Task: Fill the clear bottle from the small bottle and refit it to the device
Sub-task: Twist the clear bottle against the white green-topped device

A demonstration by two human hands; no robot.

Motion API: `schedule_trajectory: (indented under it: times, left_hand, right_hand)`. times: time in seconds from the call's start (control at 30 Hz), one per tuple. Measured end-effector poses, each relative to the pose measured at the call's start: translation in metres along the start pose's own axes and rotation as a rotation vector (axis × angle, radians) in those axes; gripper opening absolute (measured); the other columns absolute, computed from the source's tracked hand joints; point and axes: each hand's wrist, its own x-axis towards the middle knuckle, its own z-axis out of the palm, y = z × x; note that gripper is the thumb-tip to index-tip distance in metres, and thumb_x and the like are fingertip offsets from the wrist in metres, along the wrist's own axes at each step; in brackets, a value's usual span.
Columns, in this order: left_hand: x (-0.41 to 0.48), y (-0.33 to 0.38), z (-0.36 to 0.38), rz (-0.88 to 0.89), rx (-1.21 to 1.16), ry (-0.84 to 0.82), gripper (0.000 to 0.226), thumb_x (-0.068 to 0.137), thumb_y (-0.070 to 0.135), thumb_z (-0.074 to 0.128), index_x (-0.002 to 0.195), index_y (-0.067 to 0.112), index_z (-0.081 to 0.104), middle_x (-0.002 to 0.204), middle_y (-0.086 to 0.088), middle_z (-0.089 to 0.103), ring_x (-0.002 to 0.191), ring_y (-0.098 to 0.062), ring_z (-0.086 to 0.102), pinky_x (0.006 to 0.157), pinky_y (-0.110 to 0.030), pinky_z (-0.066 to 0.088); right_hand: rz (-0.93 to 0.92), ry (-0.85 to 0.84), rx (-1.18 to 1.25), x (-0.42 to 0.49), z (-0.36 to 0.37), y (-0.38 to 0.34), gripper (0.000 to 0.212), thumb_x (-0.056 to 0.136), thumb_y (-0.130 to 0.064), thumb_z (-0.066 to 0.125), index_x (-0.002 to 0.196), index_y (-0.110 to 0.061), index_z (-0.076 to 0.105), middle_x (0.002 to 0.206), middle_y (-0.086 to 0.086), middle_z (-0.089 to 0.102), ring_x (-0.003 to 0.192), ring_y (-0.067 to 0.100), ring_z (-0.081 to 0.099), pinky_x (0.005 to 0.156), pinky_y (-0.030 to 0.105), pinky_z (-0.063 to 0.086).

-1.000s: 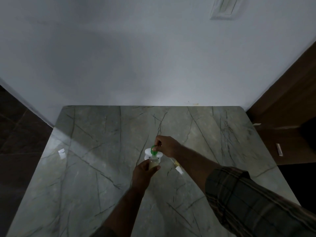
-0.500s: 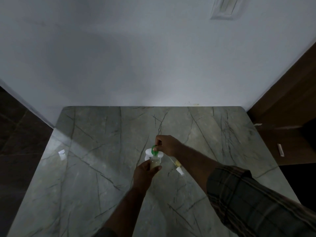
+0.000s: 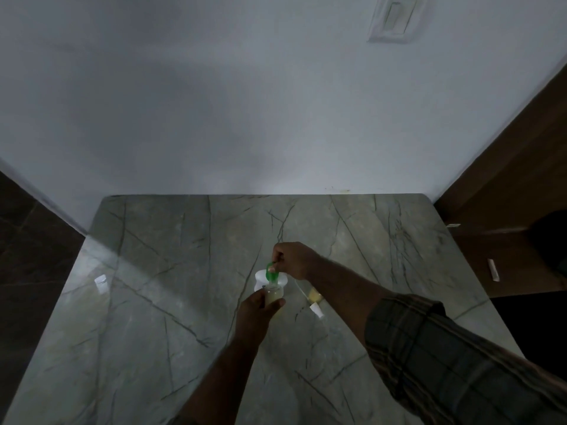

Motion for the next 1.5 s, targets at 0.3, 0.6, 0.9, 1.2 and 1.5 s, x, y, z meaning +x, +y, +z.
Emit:
schedule_trajectory:
  times: [0.3,0.6,0.9,1.2,1.5]
  left_hand:
    - [-0.001,-0.002,-0.002,-0.005,0.024,-0.002,0.026,0.084,0.028,0.075,0.105,0.014,0.07,0.092,-0.002,0.073,0.084,-0.015,0.069,0.079,-0.035,0.06]
    - [0.0,-0.002,0.0,-0.039,-0.014,-0.028,0.027,0.085,0.03,0.074,0.107,0.015,0.07,0.094,-0.001,0.073,0.087,-0.015,0.07,0.085,-0.042,0.059]
    - [-0.002,0.004,-0.001,-0.046,-0.039,-0.018,0.031,0.084,0.027,0.075,0.11,0.012,0.07,0.099,-0.005,0.073,0.092,-0.019,0.069,0.088,-0.043,0.058]
    - [-0.003,0.007,-0.002,-0.053,-0.058,-0.02,0.027,0.084,0.029,0.075,0.107,0.016,0.071,0.094,-0.001,0.073,0.088,-0.015,0.069,0.084,-0.038,0.059]
    - [-0.003,0.001,0.0,-0.04,-0.024,-0.01,0.023,0.082,0.029,0.076,0.101,0.016,0.071,0.09,-0.001,0.074,0.085,-0.017,0.069,0.081,-0.04,0.059]
  right_hand:
    - [0.0,-0.006,0.012,0.0,0.008,0.005,0.027,0.085,-0.029,0.071,0.098,-0.007,0.063,0.102,0.012,0.069,0.092,0.025,0.063,0.085,0.044,0.052]
    - [0.002,-0.022,-0.006,0.001,0.008,0.008,0.026,0.086,-0.03,0.07,0.098,-0.008,0.062,0.102,0.012,0.069,0.09,0.023,0.061,0.086,0.044,0.051]
    - [-0.004,-0.033,-0.02,0.001,-0.002,0.003,0.029,0.085,-0.03,0.072,0.102,-0.007,0.064,0.104,0.011,0.068,0.098,0.027,0.063,0.088,0.044,0.052]
    - [-0.006,-0.018,0.004,0.0,-0.002,0.004,0.026,0.084,-0.03,0.072,0.099,-0.01,0.064,0.102,0.008,0.069,0.092,0.021,0.061,0.088,0.044,0.052]
    - [0.003,-0.021,0.042,-0.004,0.008,0.007,0.028,0.086,-0.027,0.071,0.102,-0.006,0.063,0.104,0.012,0.069,0.098,0.028,0.064,0.088,0.045,0.051]
